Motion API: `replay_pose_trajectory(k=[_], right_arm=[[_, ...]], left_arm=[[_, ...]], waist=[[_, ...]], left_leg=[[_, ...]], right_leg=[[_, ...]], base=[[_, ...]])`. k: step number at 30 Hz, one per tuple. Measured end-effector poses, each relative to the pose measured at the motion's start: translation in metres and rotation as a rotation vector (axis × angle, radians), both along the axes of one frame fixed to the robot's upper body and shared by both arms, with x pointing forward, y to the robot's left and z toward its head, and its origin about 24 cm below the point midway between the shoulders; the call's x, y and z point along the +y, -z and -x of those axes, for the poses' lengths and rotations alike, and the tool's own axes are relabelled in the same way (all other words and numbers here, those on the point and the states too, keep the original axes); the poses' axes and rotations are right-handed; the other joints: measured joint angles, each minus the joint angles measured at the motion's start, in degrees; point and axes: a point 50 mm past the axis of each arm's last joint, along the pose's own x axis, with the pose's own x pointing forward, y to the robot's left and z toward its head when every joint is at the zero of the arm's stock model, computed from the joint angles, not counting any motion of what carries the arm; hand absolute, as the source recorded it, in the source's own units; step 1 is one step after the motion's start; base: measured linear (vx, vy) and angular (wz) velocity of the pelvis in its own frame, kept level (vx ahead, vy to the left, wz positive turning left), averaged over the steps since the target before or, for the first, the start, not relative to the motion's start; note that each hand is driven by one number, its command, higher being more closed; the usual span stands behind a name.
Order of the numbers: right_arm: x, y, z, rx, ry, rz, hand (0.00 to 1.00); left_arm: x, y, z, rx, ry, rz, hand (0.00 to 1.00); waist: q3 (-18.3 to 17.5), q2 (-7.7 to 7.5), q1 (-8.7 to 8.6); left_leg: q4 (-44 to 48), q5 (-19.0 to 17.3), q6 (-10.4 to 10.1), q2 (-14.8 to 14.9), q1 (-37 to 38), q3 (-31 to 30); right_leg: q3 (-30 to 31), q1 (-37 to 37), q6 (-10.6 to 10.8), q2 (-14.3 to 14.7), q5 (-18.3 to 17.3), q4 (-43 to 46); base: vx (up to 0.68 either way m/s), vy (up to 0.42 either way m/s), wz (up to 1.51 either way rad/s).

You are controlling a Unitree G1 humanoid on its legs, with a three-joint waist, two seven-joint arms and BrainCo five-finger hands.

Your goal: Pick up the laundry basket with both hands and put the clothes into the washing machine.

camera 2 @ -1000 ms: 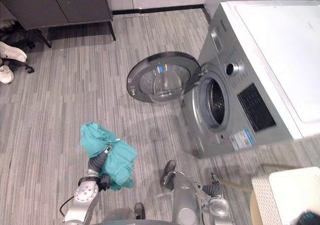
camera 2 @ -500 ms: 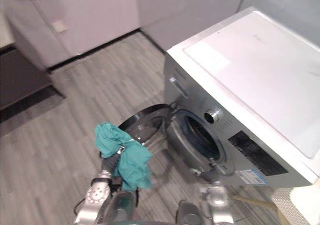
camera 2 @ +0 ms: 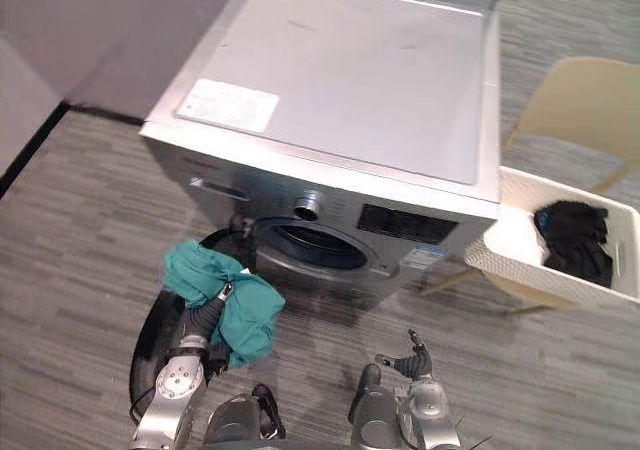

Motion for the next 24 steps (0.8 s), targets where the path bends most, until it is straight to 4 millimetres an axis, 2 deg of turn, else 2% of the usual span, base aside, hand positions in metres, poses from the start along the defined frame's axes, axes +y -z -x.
replay_pose_trajectory(k=[1, 2, 3, 4, 5, 6, 7, 8, 9, 11, 14, 18, 21, 24], right_arm=[[-0.004, 0.001, 0.003, 0.008, 0.000, 0.013, 0.00], [-0.009, -0.001, 0.002, 0.005, 0.000, 0.029, 0.00], [-0.014, -0.003, 0.000, -0.001, 0.003, 0.048, 0.00], [-0.017, -0.005, -0.002, -0.010, 0.012, 0.063, 0.00], [-0.018, -0.007, -0.005, -0.022, 0.019, 0.069, 0.00], [-0.021, -0.010, -0.010, -0.039, 0.034, 0.085, 0.00], [-0.022, -0.010, -0.011, -0.042, 0.033, 0.087, 0.00], [-0.025, -0.013, -0.015, -0.051, 0.030, 0.098, 0.00], [-0.021, -0.014, -0.018, -0.061, 0.030, 0.090, 0.00], [-0.014, -0.015, -0.020, -0.079, 0.033, 0.067, 0.00], [-0.012, -0.023, -0.027, -0.131, 0.053, 0.061, 0.00], [-0.009, -0.034, -0.039, -0.195, 0.064, 0.064, 0.00], [-0.007, -0.050, -0.053, -0.284, 0.089, 0.060, 0.00], [0.000, -0.082, -0.079, -0.445, 0.099, 0.052, 0.00]], left_arm=[[-0.001, 0.001, 0.000, 0.002, -0.012, 0.009, 1.00], [-0.003, 0.001, 0.000, 0.000, -0.017, 0.019, 1.00], [-0.004, 0.001, 0.000, 0.002, -0.029, 0.023, 1.00], [-0.004, 0.002, 0.000, 0.003, -0.032, 0.021, 1.00], [-0.004, 0.001, -0.001, 0.002, -0.030, 0.017, 1.00], [-0.002, 0.001, -0.002, -0.002, -0.035, 0.007, 1.00], [-0.002, 0.001, -0.002, -0.001, -0.037, 0.004, 1.00], [-0.001, 0.001, -0.002, 0.001, -0.041, -0.002, 1.00], [0.001, 0.001, -0.006, -0.001, -0.037, -0.016, 1.00], [0.002, -0.003, -0.011, -0.018, -0.048, -0.025, 1.00], [-0.002, -0.010, -0.020, -0.052, -0.050, -0.016, 1.00], [-0.006, -0.022, -0.033, -0.109, -0.073, -0.008, 1.00], [-0.014, -0.045, -0.056, -0.205, -0.075, 0.006, 1.00], [-0.018, -0.069, -0.075, -0.294, -0.087, 0.014, 1.00]], waist=[[0.75, 1.01, -0.13], [1.42, 1.92, 0.06], [2.11, 2.71, 0.11], [2.85, 2.20, 0.05], [3.78, 1.92, 0.09], [4.09, 1.82, 0.25], [4.17, 1.82, 0.25], [4.63, 2.20, 0.40], [6.07, 0.86, 0.84], [7.56, -0.81, 0.61], [10.08, -1.09, 0.77], [11.44, -0.96, 0.53], [13.34, -1.14, 0.25], [15.29, -1.65, 0.44]], left_leg=[[9.03, 0.03, 0.05, 3.36, -2.26, -2.32], [14.24, 0.26, 0.40, 4.91, -3.38, -4.60], [18.94, 1.28, 1.99, 5.49, -4.84, -7.66], [23.42, 2.46, 4.00, 5.28, -7.92, -10.71], [23.76, -0.05, 2.72, 2.90, -9.76, -14.35], [19.40, -1.87, 1.84, -0.44, -11.86, -18.13], [17.82, -1.82, 1.74, -1.22, -12.17, -18.82], [10.37, -0.80, 0.94, -3.56, -12.05, -21.45], [10.24, -1.38, 0.21, -4.31, -11.30, -20.15], [11.60, -1.86, 1.02, -4.91, -13.31, -18.95], [15.91, -3.94, 2.05, -4.68, -15.83, -17.03], [23.05, -7.11, 2.71, -3.18, -21.69, -15.90], [31.66, -9.89, 3.28, -2.28, -29.85, -16.96], [41.58, -12.72, 3.29, -0.25, -40.61, -18.52]], right_leg=[[0.93, 0.39, -0.82, 1.56, -1.45, 1.90], [1.83, 0.88, -1.09, 2.51, -2.34, 3.22], [2.66, 1.31, -1.40, 3.13, -3.16, 4.37], [4.05, 1.32, -1.62, 2.43, -3.99, 5.11], [5.42, 0.95, -1.84, 2.06, -4.55, 6.03], [7.38, -1.10, -1.92, 1.97, -5.59, 7.89], [7.76, -1.56, -1.84, 1.99, -5.67, 8.38], [9.43, -3.69, -1.03, 2.62, -6.13, 10.66], [11.35, -5.31, -0.12, 2.42, -6.90, 13.17], [12.61, -8.08, 0.11, 1.62, -6.99, 14.97], [15.05, -11.89, 1.05, 1.24, -7.59, 18.75], [15.73, -18.84, 1.36, 1.05, -8.92, 25.15], [15.90, -27.01, 1.28, 0.25, -11.98, 33.80], [16.64, -37.92, 0.62, 0.45, -14.57, 43.67]], base=[[0.09, -0.193, -0.52], [0.07, -0.147, -0.62], [0.05, -0.081, -0.47], [0.03, 0.020, -0.44], [0.01, 0.060, -0.60], [0.00, 0.095, -0.54], [0.00, 0.112, -0.67], [0.00, 0.153, -0.69], [0.00, 0.135, -0.64], [-0.01, 0.071, -0.31], [-0.01, 0.086, -0.31], [-0.07, 0.050, -0.30], [-0.14, -0.004, 0.03], [-0.15, -0.007, -0.10]])
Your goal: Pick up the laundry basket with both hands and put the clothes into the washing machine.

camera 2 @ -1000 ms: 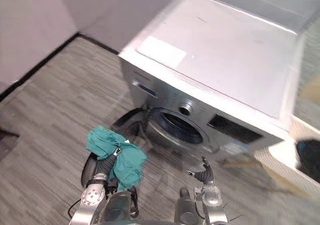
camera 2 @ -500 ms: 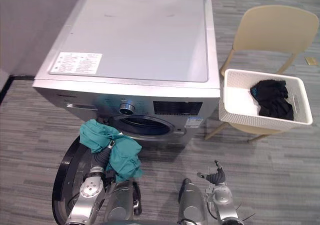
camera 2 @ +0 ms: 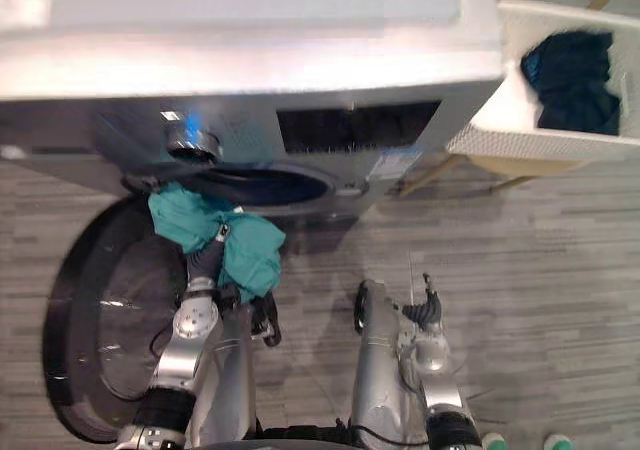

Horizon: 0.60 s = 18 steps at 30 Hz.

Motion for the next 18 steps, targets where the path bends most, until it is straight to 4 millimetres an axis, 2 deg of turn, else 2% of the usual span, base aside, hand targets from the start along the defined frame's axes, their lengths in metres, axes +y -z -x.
replay_pose_trajectory(k=[3, 6, 7, 10, 12, 15, 17, 18], right_arm=[[0.009, -0.032, -0.018, -0.153, 0.011, -0.019, 0.00], [0.007, -0.057, -0.024, -0.273, 0.052, -0.018, 0.00], [0.006, -0.060, -0.024, -0.287, 0.059, -0.019, 0.00], [0.004, -0.073, -0.024, -0.359, 0.080, -0.017, 0.00], [0.003, -0.079, -0.024, -0.390, 0.086, -0.016, 0.00], [0.003, -0.085, -0.024, -0.433, 0.081, -0.013, 0.00], [0.003, -0.088, -0.024, -0.453, 0.078, -0.012, 0.00], [0.003, -0.089, -0.024, -0.457, 0.077, -0.012, 0.00]], left_arm=[[-0.006, -0.022, -0.016, -0.074, -0.003, 0.005, 1.00], [-0.010, -0.041, -0.028, -0.126, -0.014, 0.006, 1.00], [-0.011, -0.046, -0.030, -0.143, -0.017, 0.005, 1.00], [-0.009, -0.084, -0.045, -0.264, -0.047, -0.021, 1.00], [0.002, -0.123, -0.051, -0.394, -0.108, -0.080, 1.00], [0.013, -0.166, -0.055, -0.534, -0.172, -0.183, 1.00], [0.018, -0.213, -0.053, -0.691, -0.230, -0.274, 1.00], [0.017, -0.226, -0.052, -0.731, -0.245, -0.299, 1.00]], waist=[[1.47, -0.14, 0.10], [1.61, -0.17, 0.06], [1.61, -0.16, -0.03], [1.62, -0.19, -0.23], [1.62, -0.19, -0.68], [1.62, -0.21, -1.29], [1.67, -0.36, -1.71], [1.68, -0.38, -1.75]], left_leg=[[9.13, -1.98, -0.17, 1.82, -11.57, -1.49], [16.24, -3.90, -0.23, 3.47, -18.77, -2.61], [17.26, -4.18, -0.27, 3.57, -19.78, -2.85], [21.46, -4.92, -0.38, 4.21, -23.60, -3.75], [23.05, -5.11, -0.72, 4.40, -25.53, -4.40], [23.58, -5.06, -0.86, 4.42, -26.86, -4.58], [23.68, -4.83, -0.82, 4.42, -27.58, -4.66], [23.70, -4.73, -0.68, 4.42, -27.82, -4.74]], right_leg=[[1.08, -11.97, -0.33, 0.90, -1.77, 8.94], [2.01, -19.63, -0.54, 1.97, -3.02, 15.68], [2.12, -20.71, -0.54, 2.00, -3.26, 16.73], [2.54, -24.66, -0.51, 2.28, -4.08, 20.98], [2.45, -26.46, -0.32, 2.31, -4.31, 22.43], [2.33, -27.72, -0.66, 2.04, -4.37, 22.91], [2.18, -28.34, -0.59, 1.89, -3.99, 22.87], [2.12, -28.49, -0.37, 1.89, -3.84, 22.87]], base=[[-0.15, -0.043, -0.18], [-0.08, -0.053, -0.22], [-0.07, -0.060, -0.11], [-0.09, -0.069, -0.04], [-0.12, -0.078, -0.03], [-0.06, -0.054, 0.00], [-0.01, -0.032, -0.02], [0.00, 0.000, 0.00]])
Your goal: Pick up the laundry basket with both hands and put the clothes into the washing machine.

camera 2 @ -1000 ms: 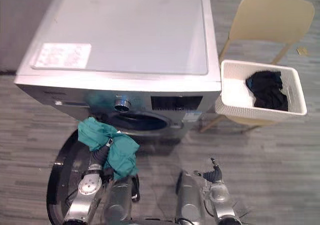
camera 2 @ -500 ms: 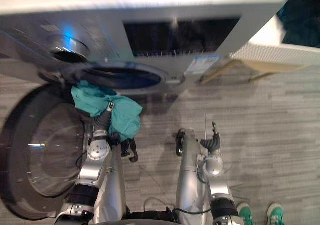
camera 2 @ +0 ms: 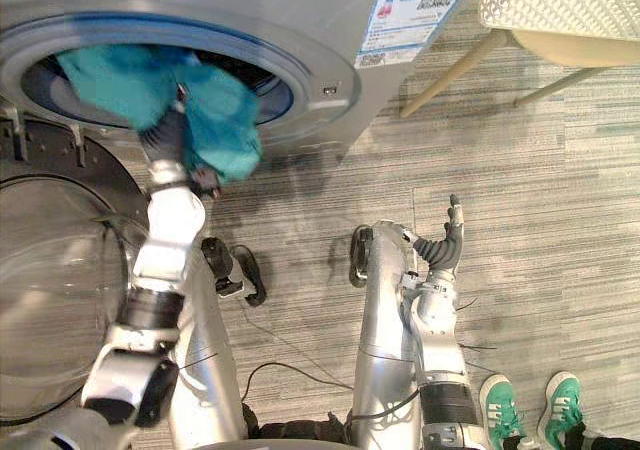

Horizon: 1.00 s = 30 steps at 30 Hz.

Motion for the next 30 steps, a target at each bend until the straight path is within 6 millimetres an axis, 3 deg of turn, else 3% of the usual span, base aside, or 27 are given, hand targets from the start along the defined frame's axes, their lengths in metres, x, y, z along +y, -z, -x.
replay_pose_trajectory(k=[2, 5, 6, 9, 14, 17, 23, 30], right_arm=[[0.001, -0.003, -0.001, -0.025, -0.012, 0.005, 0.00], [0.000, -0.009, -0.003, -0.058, -0.020, 0.008, 0.00], [-0.001, -0.010, -0.003, -0.066, -0.022, 0.012, 0.00], [-0.001, -0.013, -0.004, -0.092, -0.042, 0.015, 0.00], [-0.002, -0.011, -0.006, -0.102, -0.050, -0.027, 0.00], [-0.002, -0.012, -0.007, -0.110, -0.077, -0.050, 0.00], [-0.003, -0.007, -0.008, -0.083, -0.108, -0.066, 0.00], [-0.007, 0.002, -0.008, -0.022, -0.138, -0.071, 0.00]], left_arm=[[-0.004, -0.037, 0.004, -0.103, -0.042, -0.072, 1.00], [-0.013, -0.070, 0.007, -0.186, -0.110, -0.187, 1.00], [-0.014, -0.077, 0.007, -0.202, -0.133, -0.217, 0.00], [-0.016, -0.110, 0.008, -0.260, -0.291, -0.349, 0.00], [-0.018, -0.139, 0.006, -0.259, -0.356, -0.381, 0.00], [-0.013, -0.131, -0.009, -0.154, -0.363, -0.425, 0.00], [-0.001, -0.086, -0.044, 0.144, -0.316, -0.497, 0.00], [-0.002, -0.070, -0.051, 0.242, -0.328, -0.610, 0.00]], waist=[[0.15, -0.34, -0.29], [0.50, -1.15, -0.94], [0.55, -1.24, -0.99], [0.71, -1.84, -1.58], [0.69, -2.02, -1.76], [0.73, -2.37, -1.90], [0.67, -3.41, -1.84], [0.62, -3.49, -1.51]], left_leg=[[0.30, 0.12, -0.10, 0.00, -1.01, -0.42], [1.25, 0.12, -0.10, 0.00, -3.29, -1.30], [1.40, 0.12, -0.10, -0.01, -3.73, -1.31], [2.00, 0.12, -0.09, -0.14, -4.83, -1.65], [2.03, 0.13, -0.08, -0.16, -5.52, -2.04], [2.17, 0.21, -0.25, -0.11, -6.32, -2.65], [3.20, 0.20, -0.26, -0.26, -7.50, -3.82], [1.46, 1.49, 0.25, -1.86, -5.92, -3.77]], right_leg=[[-0.28, -0.85, -0.75, 0.06, 0.49, 0.03], [-0.98, -2.35, -0.83, 0.06, 0.53, 0.60], [-1.15, -2.61, -0.83, 0.04, 0.53, 0.65], [-1.17, -3.51, -0.84, -0.09, 0.53, 1.08], [-1.69, -3.73, -0.84, -0.10, 0.51, 1.16], [-1.91, -4.45, -0.85, -0.05, 0.51, 1.31], [-2.93, -4.39, -0.91, -0.13, 0.44, 1.87], [-3.23, -2.28, -0.95, -2.11, 0.40, 1.04]], base=[[0.02, -0.025, -0.04], [0.04, -0.016, -0.02], [0.04, -0.010, 0.01], [0.01, -0.005, 0.01], [0.00, 0.000, 0.00], [0.00, -0.010, 0.00], [0.01, -0.003, 0.02], [0.01, -0.014, 0.14]])
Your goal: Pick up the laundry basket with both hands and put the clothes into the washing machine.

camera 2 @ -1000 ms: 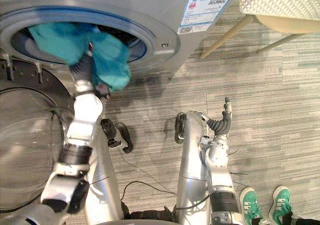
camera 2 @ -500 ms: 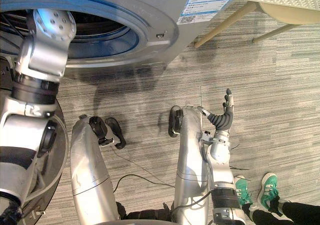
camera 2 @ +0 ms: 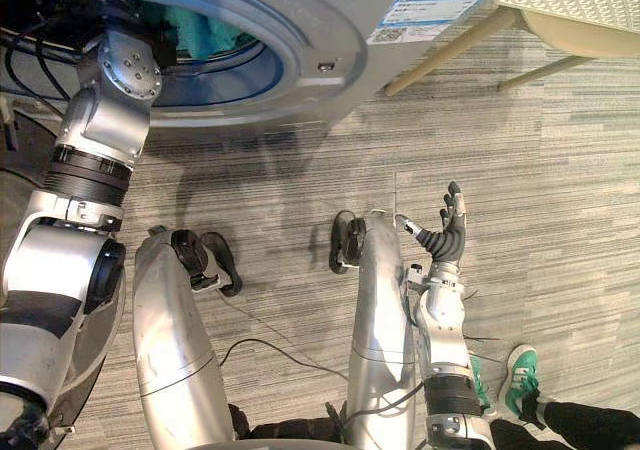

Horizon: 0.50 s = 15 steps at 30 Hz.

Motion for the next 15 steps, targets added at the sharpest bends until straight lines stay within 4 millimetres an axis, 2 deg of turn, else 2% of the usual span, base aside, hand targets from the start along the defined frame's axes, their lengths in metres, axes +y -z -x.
replay_pose_trajectory(k=[2, 4, 7, 9, 10, 11, 12, 14, 15], right_arm=[[0.002, 0.003, 0.000, 0.019, -0.016, -0.001, 0.00], [0.003, 0.006, 0.001, 0.036, -0.026, 0.000, 0.00], [0.002, 0.015, 0.006, 0.073, -0.018, -0.003, 0.00], [0.001, 0.034, 0.010, 0.153, 0.002, -0.029, 0.00], [0.001, 0.038, 0.011, 0.176, 0.004, -0.036, 0.00], [0.001, 0.048, 0.013, 0.226, 0.009, -0.046, 0.00], [0.001, 0.054, 0.015, 0.253, 0.013, -0.052, 0.00], [-0.004, 0.075, 0.026, 0.357, 0.050, -0.082, 0.00], [-0.006, 0.080, 0.029, 0.383, 0.056, -0.087, 0.00]], left_arm=[[0.000, 0.007, 0.001, 0.009, 0.015, 0.015, 0.00], [0.002, 0.023, 0.002, 0.032, 0.040, 0.050, 0.00], [0.004, 0.063, 0.002, 0.103, 0.092, 0.187, 0.00], [0.004, 0.114, 0.006, 0.194, 0.136, 0.350, 0.00], [0.005, 0.131, 0.008, 0.225, 0.140, 0.389, 0.00], [0.004, 0.167, 0.016, 0.305, 0.152, 0.490, 0.00], [0.004, 0.186, 0.021, 0.349, 0.162, 0.549, 0.00], [-0.004, 0.260, 0.051, 0.531, 0.166, 0.756, 0.00], [-0.005, 0.276, 0.060, 0.567, 0.162, 0.801, 0.00]], waist=[[-0.01, 0.00, 0.00], [-0.05, -0.01, 0.31], [-0.12, 0.02, 1.11], [-0.25, 0.03, 1.73], [-0.26, 0.02, 1.82], [-0.37, 0.06, 2.09], [-0.61, 0.02, 2.28], [-2.39, 0.05, 3.27], [-3.10, 0.12, 3.41]], left_leg=[[-1.52, 0.61, 0.09, -0.41, 1.25, 0.32], [-3.33, 1.12, -0.21, -0.73, 3.37, 0.70], [-7.19, 2.00, -0.86, -1.13, 7.89, 0.86], [-11.56, 2.98, -1.25, -1.44, 13.21, 1.18], [-12.82, 3.18, -1.43, -1.54, 14.90, 1.33], [-15.51, 3.57, -1.77, -1.73, 18.70, 1.73], [-17.02, 3.84, -1.92, -1.90, 20.71, 2.04], [-23.83, 5.18, -2.39, -2.62, 28.78, 3.61], [-25.41, 5.51, -2.54, -2.71, 30.39, 4.03]], right_leg=[[-0.20, 1.30, -0.02, -0.45, 0.02, -1.09], [-0.36, 3.21, -0.04, -0.71, 0.03, -2.35], [-1.37, 7.92, -0.23, -0.86, 0.13, -5.66], [-2.31, 13.55, -0.45, -0.97, 0.28, -9.57], [-2.56, 15.24, -0.48, -1.01, 0.30, -10.67], [-3.33, 18.93, -0.51, -1.06, 0.32, -13.02], [-3.43, 20.74, -0.55, -1.15, 0.36, -14.28], [-4.31, 28.19, -0.85, -1.57, 0.75, -19.72], [-4.62, 29.80, -0.92, -1.54, 0.96, -21.17]], base=[[0.02, -0.026, 0.19], [0.04, -0.037, 0.15], [0.06, -0.046, 0.12], [0.08, -0.038, 0.16], [0.09, -0.053, 0.17], [0.07, -0.052, 0.13], [0.10, -0.063, 0.19], [0.13, -0.065, 0.17], [0.15, -0.053, 0.13]])
